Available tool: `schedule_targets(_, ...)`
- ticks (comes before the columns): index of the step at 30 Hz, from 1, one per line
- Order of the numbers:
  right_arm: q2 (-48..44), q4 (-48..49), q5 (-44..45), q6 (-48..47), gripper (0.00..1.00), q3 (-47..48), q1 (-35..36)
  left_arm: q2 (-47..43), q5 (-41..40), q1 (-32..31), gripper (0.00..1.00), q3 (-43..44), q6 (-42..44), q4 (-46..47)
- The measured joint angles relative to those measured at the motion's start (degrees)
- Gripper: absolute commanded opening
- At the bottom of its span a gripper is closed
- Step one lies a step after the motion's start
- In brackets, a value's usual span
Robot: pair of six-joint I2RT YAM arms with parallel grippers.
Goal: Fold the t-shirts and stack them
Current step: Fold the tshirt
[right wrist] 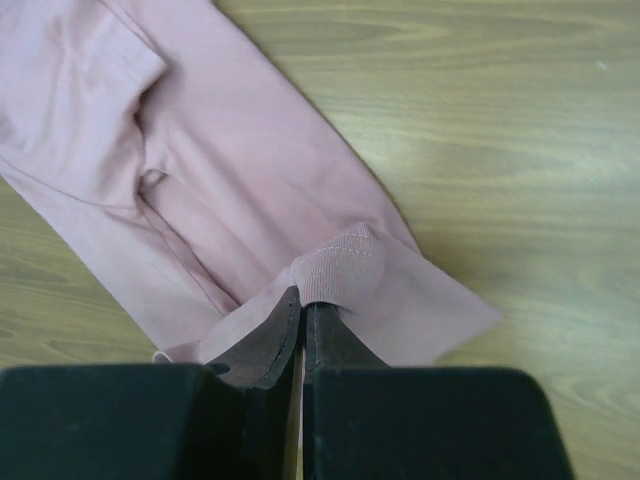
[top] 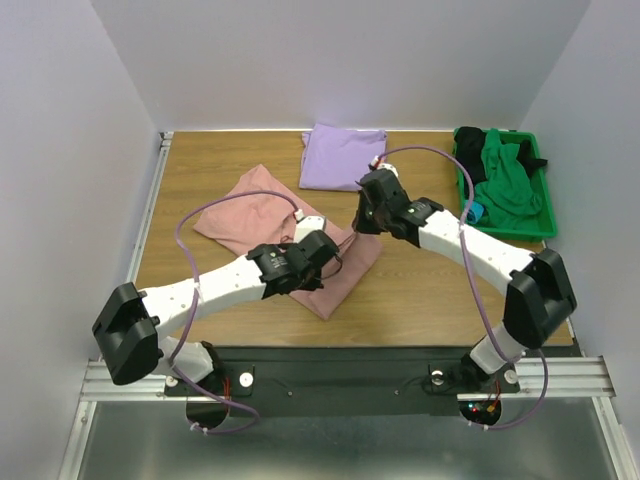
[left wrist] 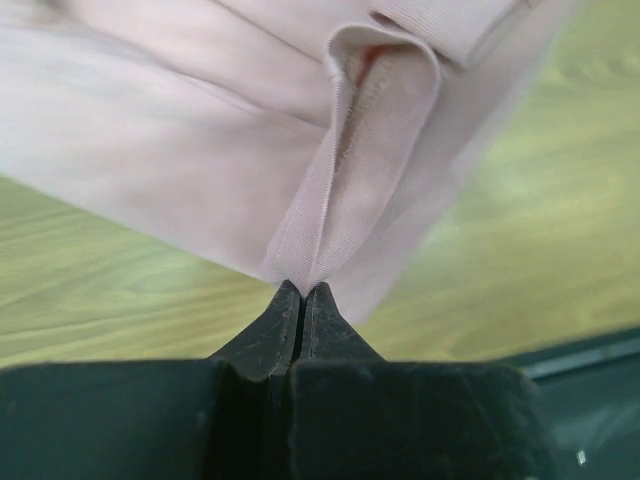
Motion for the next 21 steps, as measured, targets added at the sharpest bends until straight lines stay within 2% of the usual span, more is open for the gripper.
schedule_targets(12, 20.33, 2.89, -6.32, -3.93, 0.0, 18.71, 0.74, -1.16, -0.52, 13.07, 0.0, -2.54, -1.25, -1.64)
schedule_targets(18, 27.74, 3.06, -7.39, -4.15, 0.0, 24.35, 1.16, -0.52, -3.58, 17.25, 0.0, -2.78, -3.72, -2.27)
schedule_targets(21, 31.32, 2.93, -6.8, -4.22, 0.01, 27.87, 1.16, 2.64, -5.29, 18.47, 0.0, -2.75, -5.03, -1.57)
